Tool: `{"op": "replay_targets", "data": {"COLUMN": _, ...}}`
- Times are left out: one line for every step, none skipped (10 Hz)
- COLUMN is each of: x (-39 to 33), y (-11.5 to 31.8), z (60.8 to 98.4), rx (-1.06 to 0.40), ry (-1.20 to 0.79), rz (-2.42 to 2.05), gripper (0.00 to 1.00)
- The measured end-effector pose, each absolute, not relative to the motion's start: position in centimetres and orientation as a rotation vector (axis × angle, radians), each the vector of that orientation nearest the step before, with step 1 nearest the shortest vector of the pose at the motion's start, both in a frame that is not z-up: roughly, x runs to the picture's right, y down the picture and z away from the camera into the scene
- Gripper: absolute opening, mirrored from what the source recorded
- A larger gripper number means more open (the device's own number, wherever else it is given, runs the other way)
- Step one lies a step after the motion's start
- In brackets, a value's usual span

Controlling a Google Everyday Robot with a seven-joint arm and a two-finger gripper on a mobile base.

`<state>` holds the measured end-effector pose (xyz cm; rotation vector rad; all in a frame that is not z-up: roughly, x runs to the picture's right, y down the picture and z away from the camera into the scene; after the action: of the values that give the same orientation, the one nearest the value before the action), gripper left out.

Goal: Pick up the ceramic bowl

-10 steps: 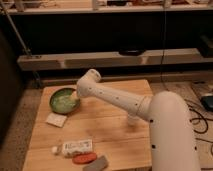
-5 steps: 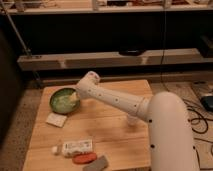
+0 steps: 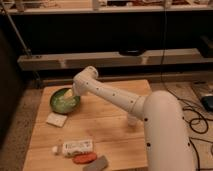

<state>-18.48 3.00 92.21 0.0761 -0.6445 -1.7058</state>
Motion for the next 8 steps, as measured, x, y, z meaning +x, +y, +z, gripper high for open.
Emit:
{"op": "replay_targets", "data": {"x": -18.7, "y": 3.0, "z": 92.4, "rx": 0.079, "ry": -0.679, "rz": -1.702, "gripper": 0.8}}
{"op": "replay_targets", "data": {"x": -18.8, "y": 3.1, "z": 92.7, "rx": 0.078, "ry": -0.708, "rz": -1.697, "gripper": 0.8}}
{"op": "replay_targets", "data": {"x": -18.9, "y": 3.4, "z": 93.2, "rx": 0.074, "ry": -0.747, "rz": -1.694, "gripper": 0.8}}
{"op": "replay_targets", "data": {"x": -19.3, "y": 3.8, "z": 93.7, "rx": 0.067, "ry": -0.779, "rz": -1.694, "gripper": 0.8}}
{"op": "replay_targets", "data": {"x": -19.6, "y": 4.1, "z": 94.0, "rx": 0.061, "ry": -0.798, "rz": -1.698, "gripper": 0.8}}
{"op": "replay_targets", "data": {"x": -19.9, "y": 4.2, "z": 94.3, "rx": 0.06, "ry": -0.808, "rz": -1.703, "gripper": 0.8}}
{"op": "replay_targets", "data": {"x": -20.0, "y": 4.2, "z": 94.5, "rx": 0.063, "ry": -0.817, "rz": -1.708, "gripper": 0.8}}
{"op": "replay_targets", "data": {"x": -20.1, "y": 4.3, "z": 94.6, "rx": 0.065, "ry": -0.826, "rz": -1.711, "gripper": 0.8}}
